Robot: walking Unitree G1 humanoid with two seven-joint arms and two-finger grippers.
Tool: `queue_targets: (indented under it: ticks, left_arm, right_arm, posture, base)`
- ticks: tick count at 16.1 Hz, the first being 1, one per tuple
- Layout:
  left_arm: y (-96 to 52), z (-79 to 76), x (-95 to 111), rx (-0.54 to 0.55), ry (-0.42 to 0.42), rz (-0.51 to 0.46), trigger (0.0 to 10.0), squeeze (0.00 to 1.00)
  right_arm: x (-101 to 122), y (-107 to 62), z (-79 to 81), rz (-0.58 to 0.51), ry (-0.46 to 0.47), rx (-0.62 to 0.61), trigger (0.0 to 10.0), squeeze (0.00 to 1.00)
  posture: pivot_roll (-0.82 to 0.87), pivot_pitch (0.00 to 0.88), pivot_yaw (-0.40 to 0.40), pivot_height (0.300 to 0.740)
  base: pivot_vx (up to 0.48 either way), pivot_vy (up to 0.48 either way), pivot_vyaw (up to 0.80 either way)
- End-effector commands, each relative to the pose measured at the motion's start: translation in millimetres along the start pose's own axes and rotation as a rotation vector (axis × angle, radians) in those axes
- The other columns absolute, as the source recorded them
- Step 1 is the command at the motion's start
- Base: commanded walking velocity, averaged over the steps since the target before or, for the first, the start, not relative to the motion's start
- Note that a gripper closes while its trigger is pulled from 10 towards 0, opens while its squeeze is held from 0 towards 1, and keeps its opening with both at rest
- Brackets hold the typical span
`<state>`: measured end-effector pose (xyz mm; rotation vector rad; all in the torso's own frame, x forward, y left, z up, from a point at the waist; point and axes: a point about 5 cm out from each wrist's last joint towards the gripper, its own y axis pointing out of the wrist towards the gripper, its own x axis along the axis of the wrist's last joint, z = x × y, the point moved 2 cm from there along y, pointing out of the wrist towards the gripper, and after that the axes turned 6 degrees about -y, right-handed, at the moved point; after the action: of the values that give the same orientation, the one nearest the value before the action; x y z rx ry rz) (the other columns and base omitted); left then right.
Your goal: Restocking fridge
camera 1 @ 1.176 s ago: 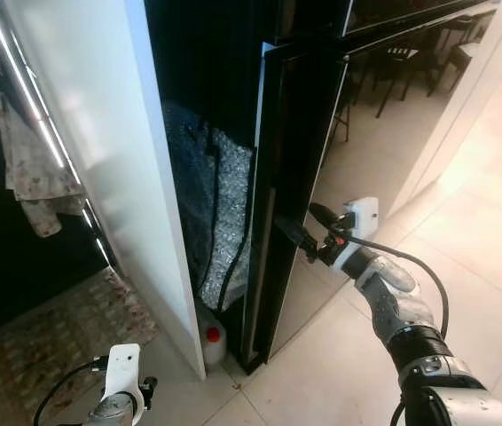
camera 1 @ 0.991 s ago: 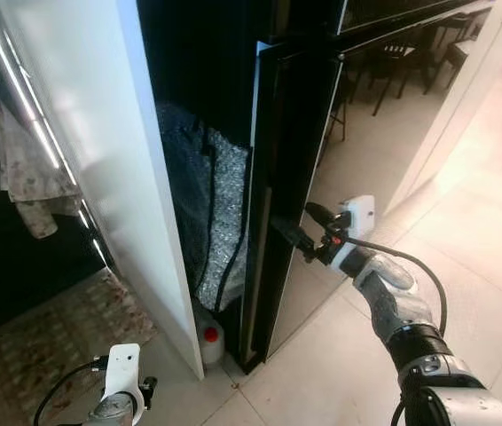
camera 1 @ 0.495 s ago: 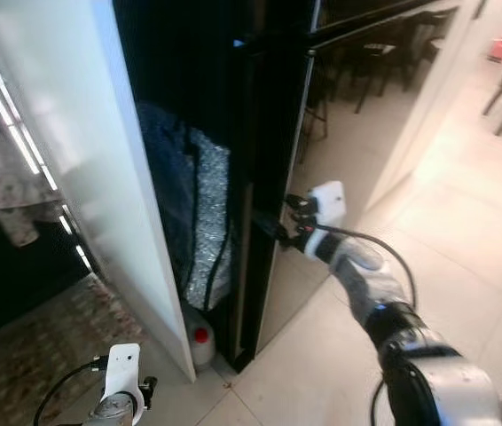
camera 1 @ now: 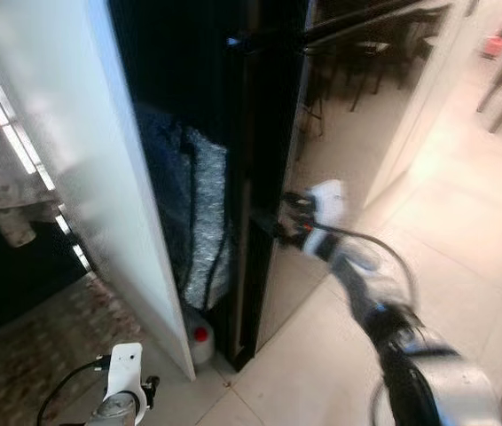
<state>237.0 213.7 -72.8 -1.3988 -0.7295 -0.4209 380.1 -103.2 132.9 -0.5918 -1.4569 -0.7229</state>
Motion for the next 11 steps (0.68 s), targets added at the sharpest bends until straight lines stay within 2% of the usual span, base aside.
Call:
queue_targets:
  ticks: [1,2,4,5,6,7,8,9,11]
  left_arm:
    - [-0.2,0.8,-2.0,0.008,-0.001,0.010,10.0,0.00]
    - [-0.2,0.9,-2.0,0.008,0.000,0.010,10.0,0.00]
    - [-0.2,1.6,-1.8,0.009,0.003,0.009,10.0,0.00]
    - [-0.2,1.7,-1.8,0.008,0.004,0.009,10.0,0.00]
    - [-0.2,1.6,-1.7,0.007,0.007,0.010,10.0,0.00]
    - [-0.1,1.5,-1.6,0.007,0.007,0.010,10.0,0.00]
    - [-0.1,1.5,-1.5,0.007,0.006,0.010,10.0,0.00]
    - [-0.1,1.6,-1.4,0.008,0.006,0.009,10.0,0.00]
    - [-0.2,1.9,-1.9,0.010,0.007,0.011,10.0,0.00]
  right_arm:
    - [16.4,-3.7,-1.9,-0.085,-0.033,0.035,10.0,0.00]
    - [15.9,-12.2,-5.2,-0.095,-0.036,0.039,10.0,0.00]
    - [6.4,-50.3,-26.7,-0.093,0.020,0.003,10.0,0.00]
    - [3.9,-54.9,-29.7,-0.086,0.029,-0.006,10.0,0.00]
    - [-12.8,-69.8,-39.3,-0.036,0.078,-0.059,10.0,0.00]
    - [-43.0,-91.0,-47.7,0.066,0.149,-0.179,10.0,0.00]
    - [-67.2,-106.5,-49.6,0.156,0.197,-0.278,10.0,0.00]
    - [-94.2,-121.4,-44.0,0.267,0.244,-0.359,10.0,0.00]
    - [-147.3,-155.3,-21.7,0.530,0.301,-0.500,10.0,0.00]
  posture:
    - [-0.06,0.000,-0.048,0.740]
    - [-0.06,0.000,-0.048,0.740]
    - [-0.08,0.000,-0.045,0.740]
    - [-0.08,0.000,-0.044,0.740]
    - [-0.08,0.000,-0.043,0.740]
    - [-0.07,0.000,-0.044,0.740]
    - [-0.07,0.000,-0.045,0.740]
    - [-0.07,0.000,-0.045,0.740]
    - [-0.07,0.000,-0.041,0.740]
  base:
    - [0.000,0.000,0.00]
    - [0.000,0.000,0.00]
    - [0.000,0.000,0.00]
    - [0.000,0.000,0.00]
    - [0.000,0.000,0.00]
    - [0.000,0.000,0.00]
    - [0.000,0.000,0.00]
    - [0.000,0.000,0.00]
    - [0.000,0.000,0.00]
